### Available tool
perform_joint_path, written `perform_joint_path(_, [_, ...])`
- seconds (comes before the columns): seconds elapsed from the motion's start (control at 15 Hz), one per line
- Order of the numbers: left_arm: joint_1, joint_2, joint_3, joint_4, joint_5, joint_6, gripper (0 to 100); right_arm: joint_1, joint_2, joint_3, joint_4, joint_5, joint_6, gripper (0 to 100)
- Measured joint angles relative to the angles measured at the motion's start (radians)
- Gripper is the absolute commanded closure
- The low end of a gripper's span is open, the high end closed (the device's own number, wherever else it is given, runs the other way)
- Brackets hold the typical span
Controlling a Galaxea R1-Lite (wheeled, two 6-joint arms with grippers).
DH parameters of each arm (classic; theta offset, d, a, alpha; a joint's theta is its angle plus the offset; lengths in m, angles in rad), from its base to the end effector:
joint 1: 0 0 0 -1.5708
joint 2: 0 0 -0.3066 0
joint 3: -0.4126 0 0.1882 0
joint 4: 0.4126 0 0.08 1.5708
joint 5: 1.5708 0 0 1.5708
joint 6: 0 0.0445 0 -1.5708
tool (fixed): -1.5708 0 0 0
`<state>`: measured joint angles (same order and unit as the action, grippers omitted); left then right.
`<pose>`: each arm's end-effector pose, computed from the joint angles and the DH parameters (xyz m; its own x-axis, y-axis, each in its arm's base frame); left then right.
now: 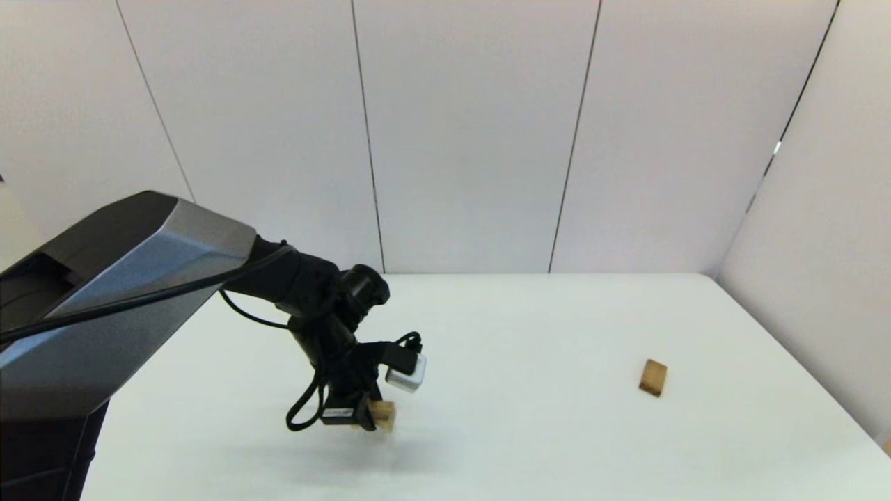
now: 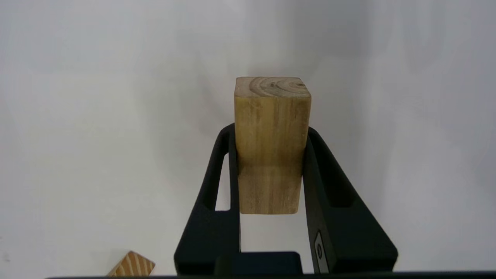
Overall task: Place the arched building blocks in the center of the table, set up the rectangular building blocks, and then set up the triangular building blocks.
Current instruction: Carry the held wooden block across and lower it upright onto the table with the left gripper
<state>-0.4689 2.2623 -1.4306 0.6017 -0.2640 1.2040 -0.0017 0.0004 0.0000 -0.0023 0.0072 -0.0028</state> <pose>0.3375 -0.1840 0.0378 0.0000 -0.2925 -0.9563 0.9928 -0.1148 0.0351 -0.0097 0.0003 0.0758 1.0000 0.0055 0.0019 -0.0055 1.0000 -0.0028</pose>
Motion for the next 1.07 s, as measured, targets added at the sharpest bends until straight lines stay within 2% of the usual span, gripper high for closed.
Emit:
perform_joint_path(0.53, [-0.237,0.014,-0.156,0.032,0.038,-0.356,100,0.000,0.000,0.000,0.000,0.000,0.000,0])
perform_joint_path(0.8, [-0.288,0.066,-0.283,0.081,0.055,-0.465,100,0.000,0.000,0.000,0.000,-0.001,0.000,0])
perform_joint_path(1.07, [-0.312,0.151,-0.469,0.174,0.064,-0.494,100,0.000,0.000,0.000,-0.001,0.000,0.000,0])
